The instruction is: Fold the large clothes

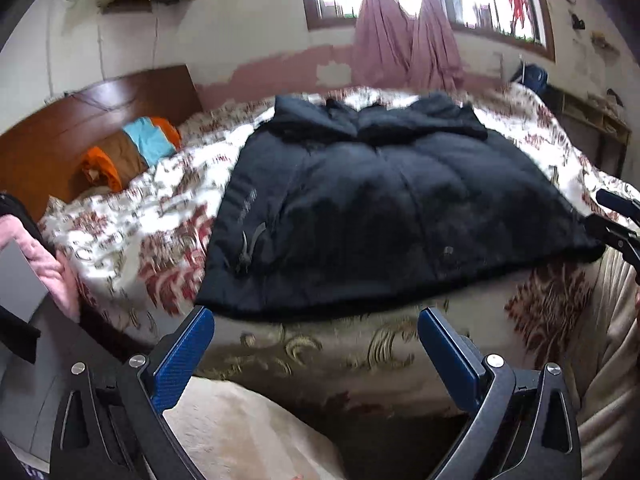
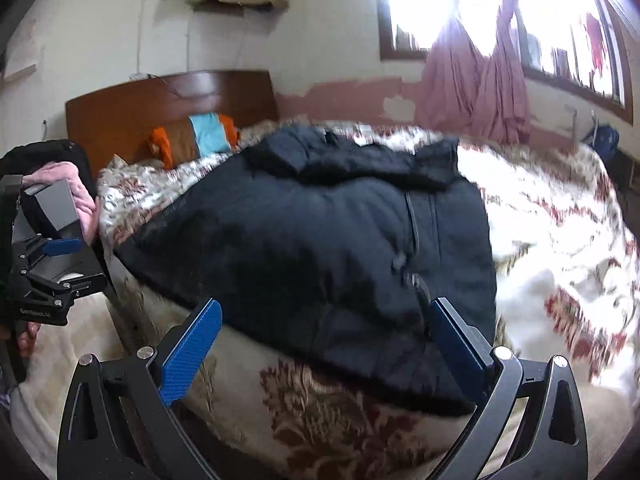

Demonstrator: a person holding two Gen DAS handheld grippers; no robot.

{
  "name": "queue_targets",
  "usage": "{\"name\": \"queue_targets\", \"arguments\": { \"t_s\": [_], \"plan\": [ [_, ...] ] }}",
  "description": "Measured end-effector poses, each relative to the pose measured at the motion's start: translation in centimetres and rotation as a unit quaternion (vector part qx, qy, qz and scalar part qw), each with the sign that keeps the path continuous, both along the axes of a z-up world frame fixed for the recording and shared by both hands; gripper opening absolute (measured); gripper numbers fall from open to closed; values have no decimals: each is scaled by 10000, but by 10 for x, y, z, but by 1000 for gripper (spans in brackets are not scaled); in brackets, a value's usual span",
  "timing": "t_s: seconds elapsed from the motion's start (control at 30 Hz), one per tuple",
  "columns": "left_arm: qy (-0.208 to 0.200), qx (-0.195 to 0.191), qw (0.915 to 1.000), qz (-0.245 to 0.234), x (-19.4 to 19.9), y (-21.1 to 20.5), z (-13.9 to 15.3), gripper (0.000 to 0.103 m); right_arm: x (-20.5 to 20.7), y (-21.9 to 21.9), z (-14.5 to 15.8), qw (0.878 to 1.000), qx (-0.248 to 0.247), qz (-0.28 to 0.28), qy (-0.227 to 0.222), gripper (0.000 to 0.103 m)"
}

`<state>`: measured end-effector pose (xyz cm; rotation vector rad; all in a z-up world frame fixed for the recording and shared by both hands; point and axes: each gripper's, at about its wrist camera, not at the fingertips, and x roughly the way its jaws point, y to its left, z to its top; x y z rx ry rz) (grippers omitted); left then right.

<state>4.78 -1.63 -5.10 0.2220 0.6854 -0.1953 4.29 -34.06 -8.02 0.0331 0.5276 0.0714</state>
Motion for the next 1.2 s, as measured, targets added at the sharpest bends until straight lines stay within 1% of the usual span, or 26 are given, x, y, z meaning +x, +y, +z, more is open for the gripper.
{"name": "queue_targets", "arguments": {
  "t_s": [0.07, 0.13, 0.23, 0.3, 0.33, 0.43, 0.57, 0.63, 0.73, 0.8, 0.9, 1.0, 1.07, 1.13, 1.2],
  "plan": [
    [204, 102, 9997, -1, 7, -2, -7, 103, 2, 0, -7, 9998, -46, -82, 147, 101],
    [444, 337, 9984, 67, 16, -6, -17, 103, 6, 1, -9, 9996, -120, -129, 206, 101],
    [811, 764, 9936, 206, 30, -13, -38, 102, 10, 1, -15, 9991, -196, -169, 350, 101],
    [931, 954, 9907, 265, 36, -17, -47, 102, 16, 3, -22, 9979, -251, -215, 555, 101],
    [989, 1142, 9879, 337, 39, -19, -53, 102, 18, 3, -25, 9973, -251, -233, 642, 101],
    [862, 1679, 9807, 503, 44, -25, -63, 102, 21, 0, -28, 9968, -133, -249, 747, 101],
    [475, 2184, 9738, 413, 42, -37, -70, 102, 21, -3, -26, 9971, -101, -344, 676, 101],
    [256, 2365, 9708, 324, 38, -41, -73, 102, 22, -2, -28, 9966, -154, -374, 720, 101],
    [91, 2396, 9706, 209, 30, -43, -77, 102, 28, 0, -31, 9949, -320, -382, 874, 101],
    [20, 2366, 9714, 208, 27, -43, -77, 102, 32, 5, -36, 9922, -513, -340, 1083, 101],
    [-34, 2319, 9724, 258, 35, -42, -77, 102, 37, 16, -44, 9851, -1021, -415, 1322, 101],
    [-9, 2197, 9749, 350, 44, -40, -79, 102, 42, 31, -53, 9741, -1652, -558, 1443, 101],
    [7, 2108, 9766, 427, 48, -38, -81, 102, 45, 40, -55, 9666, -2012, -716, 1417, 101],
    [-19, 2022, 9782, 478, 49, -36, -81, 102, 48, 43, -54, 9613, -2256, -979, 1244, 101],
    [-79, 1874, 9810, 496, 48, -33, -78, 102, 50, 42, -48, 9610, -2265, -1158, 1089, 101]
  ]
}}
